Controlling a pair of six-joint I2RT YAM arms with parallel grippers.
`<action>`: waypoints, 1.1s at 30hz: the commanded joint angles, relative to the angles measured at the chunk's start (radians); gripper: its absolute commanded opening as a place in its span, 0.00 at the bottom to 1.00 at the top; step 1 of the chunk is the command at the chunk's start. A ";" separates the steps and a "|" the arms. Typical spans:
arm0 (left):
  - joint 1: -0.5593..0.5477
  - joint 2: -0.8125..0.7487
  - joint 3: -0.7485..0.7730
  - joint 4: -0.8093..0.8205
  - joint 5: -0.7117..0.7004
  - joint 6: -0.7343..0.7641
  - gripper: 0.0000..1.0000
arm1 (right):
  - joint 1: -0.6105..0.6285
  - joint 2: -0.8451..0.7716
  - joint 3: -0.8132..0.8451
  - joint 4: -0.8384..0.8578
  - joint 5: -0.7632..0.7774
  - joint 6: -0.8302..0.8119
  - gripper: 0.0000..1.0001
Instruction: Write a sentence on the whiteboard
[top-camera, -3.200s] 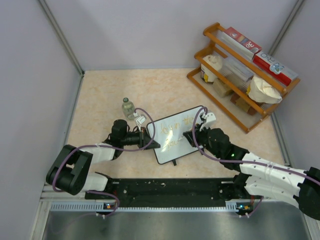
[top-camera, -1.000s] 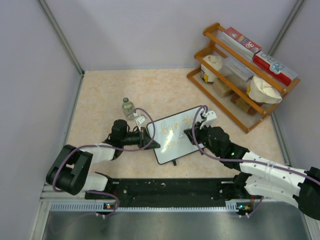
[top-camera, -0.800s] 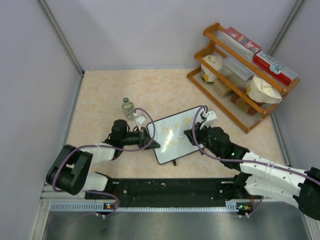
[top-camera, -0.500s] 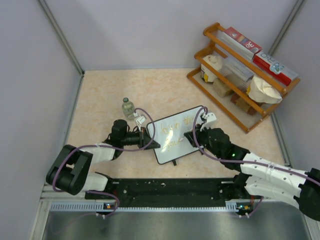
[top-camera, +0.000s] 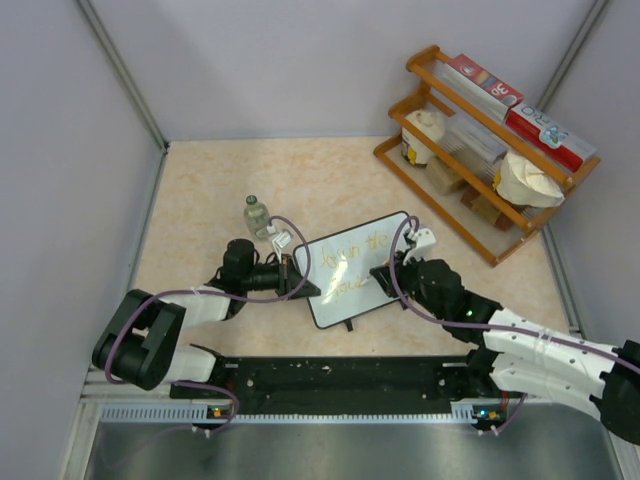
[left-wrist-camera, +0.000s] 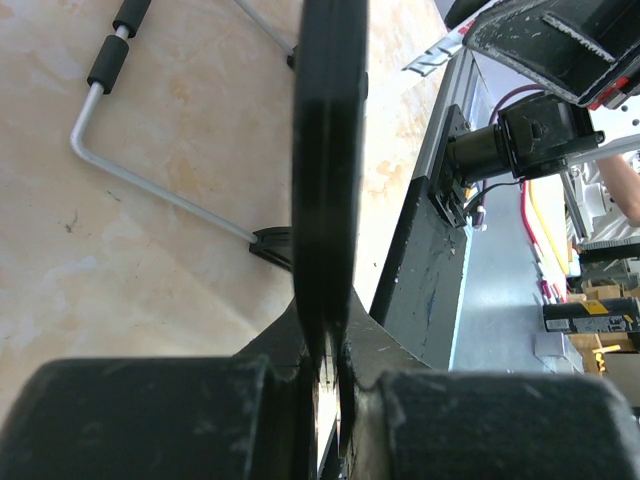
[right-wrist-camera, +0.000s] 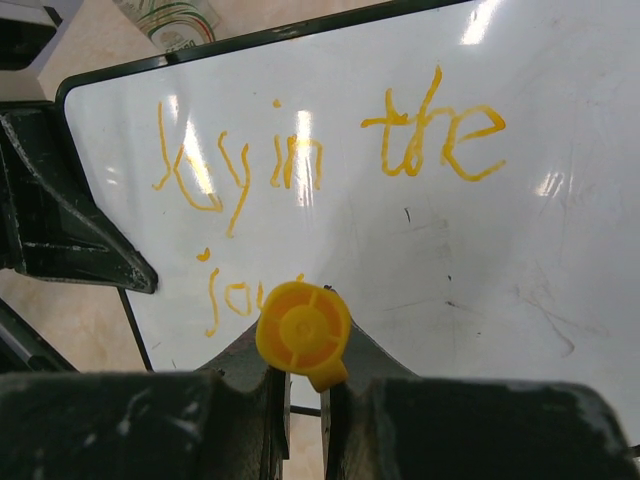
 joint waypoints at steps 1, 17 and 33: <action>-0.007 0.014 -0.014 -0.016 0.031 0.028 0.00 | -0.011 -0.035 -0.001 0.042 0.080 -0.015 0.00; -0.007 0.015 -0.014 -0.014 0.033 0.028 0.00 | -0.012 -0.035 0.017 0.059 0.060 -0.026 0.00; -0.006 0.017 -0.014 -0.014 0.031 0.028 0.00 | -0.012 -0.012 0.025 0.076 0.011 -0.032 0.00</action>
